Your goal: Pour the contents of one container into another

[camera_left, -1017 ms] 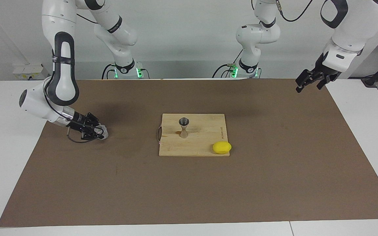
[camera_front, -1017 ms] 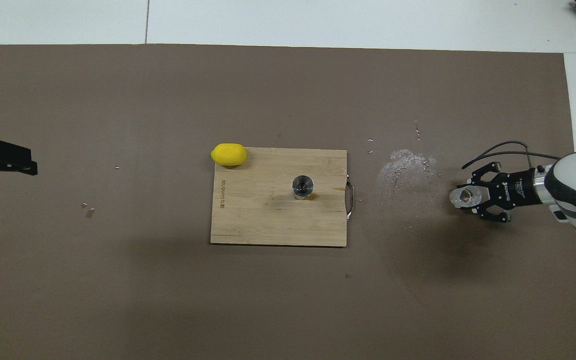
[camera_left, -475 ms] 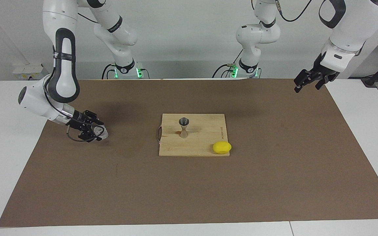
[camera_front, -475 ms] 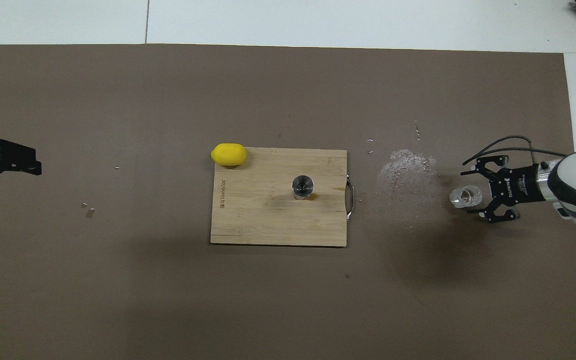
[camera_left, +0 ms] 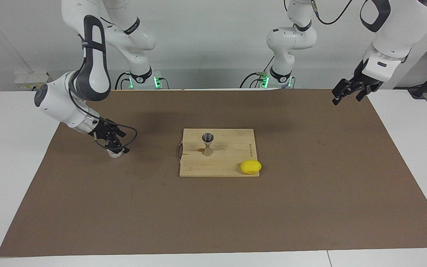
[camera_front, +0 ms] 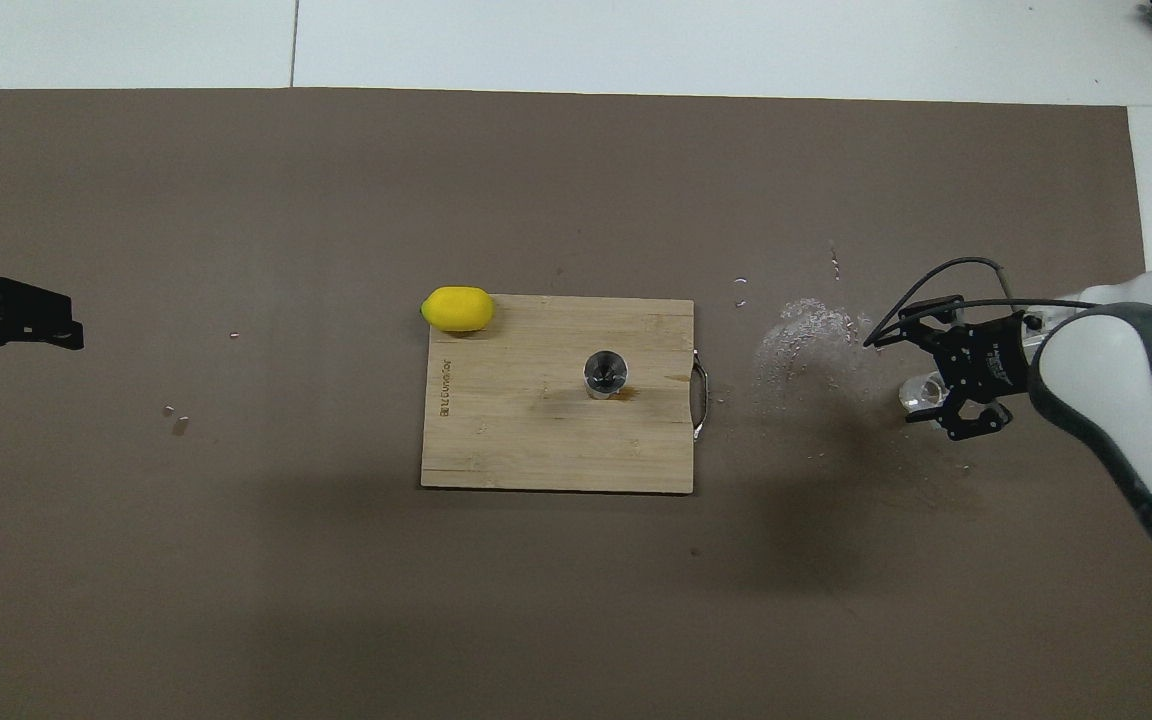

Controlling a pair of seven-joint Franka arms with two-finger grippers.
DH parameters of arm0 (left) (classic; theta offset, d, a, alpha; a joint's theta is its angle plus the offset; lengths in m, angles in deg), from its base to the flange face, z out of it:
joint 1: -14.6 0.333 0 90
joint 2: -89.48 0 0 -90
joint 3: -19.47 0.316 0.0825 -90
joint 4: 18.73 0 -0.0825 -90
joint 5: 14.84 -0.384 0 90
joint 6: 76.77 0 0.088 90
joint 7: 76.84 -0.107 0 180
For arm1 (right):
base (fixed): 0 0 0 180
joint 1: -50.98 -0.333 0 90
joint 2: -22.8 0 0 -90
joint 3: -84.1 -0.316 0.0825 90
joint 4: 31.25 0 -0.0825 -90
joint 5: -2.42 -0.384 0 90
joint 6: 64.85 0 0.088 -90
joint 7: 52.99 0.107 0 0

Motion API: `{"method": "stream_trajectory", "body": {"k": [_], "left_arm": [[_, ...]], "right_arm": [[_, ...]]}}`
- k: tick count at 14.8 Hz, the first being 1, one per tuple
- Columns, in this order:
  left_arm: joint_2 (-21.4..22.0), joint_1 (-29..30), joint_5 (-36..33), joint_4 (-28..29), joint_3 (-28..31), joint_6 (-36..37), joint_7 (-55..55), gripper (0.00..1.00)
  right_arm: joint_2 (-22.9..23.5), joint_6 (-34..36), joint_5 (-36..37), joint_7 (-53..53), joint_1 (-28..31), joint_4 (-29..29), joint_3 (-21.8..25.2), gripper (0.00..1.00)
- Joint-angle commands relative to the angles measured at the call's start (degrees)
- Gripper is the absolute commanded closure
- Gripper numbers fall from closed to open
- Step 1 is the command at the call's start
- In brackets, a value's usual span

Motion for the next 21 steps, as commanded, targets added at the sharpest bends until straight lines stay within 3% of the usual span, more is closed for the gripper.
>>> {"method": "stream_trajectory", "body": {"k": [1,6,9,16,21], "left_arm": [[1.0,-1.0,-1.0,1.2,0.4,-0.4,1.1,0.00],[1.0,-1.1,-1.0,1.2,0.4,-0.5,1.1,0.00],[1.0,-1.1,-1.0,1.2,0.4,-0.4,1.1,0.00],[1.0,-1.3,-1.0,1.2,0.4,-0.6,1.2,0.00],[1.0,-1.3,-1.0,1.3,0.4,-0.8,1.2,0.00]], "right_arm": [[-1.9,1.1,6.7,-6.2,-4.0,0.8,0.1,0.01],[-1.9,3.0,18.1,-27.2,-7.5,-1.3,-0.3,0.00],[-2.9,3.2,26.4,-28.7,-10.6,-2.8,-1.1,0.00],[-3.4,15.6,26.5,-29.1,-11.1,-21.5,-1.1,0.00],[-3.5,25.0,26.1,-29.2,-10.4,-30.9,-0.6,0.00]]}}
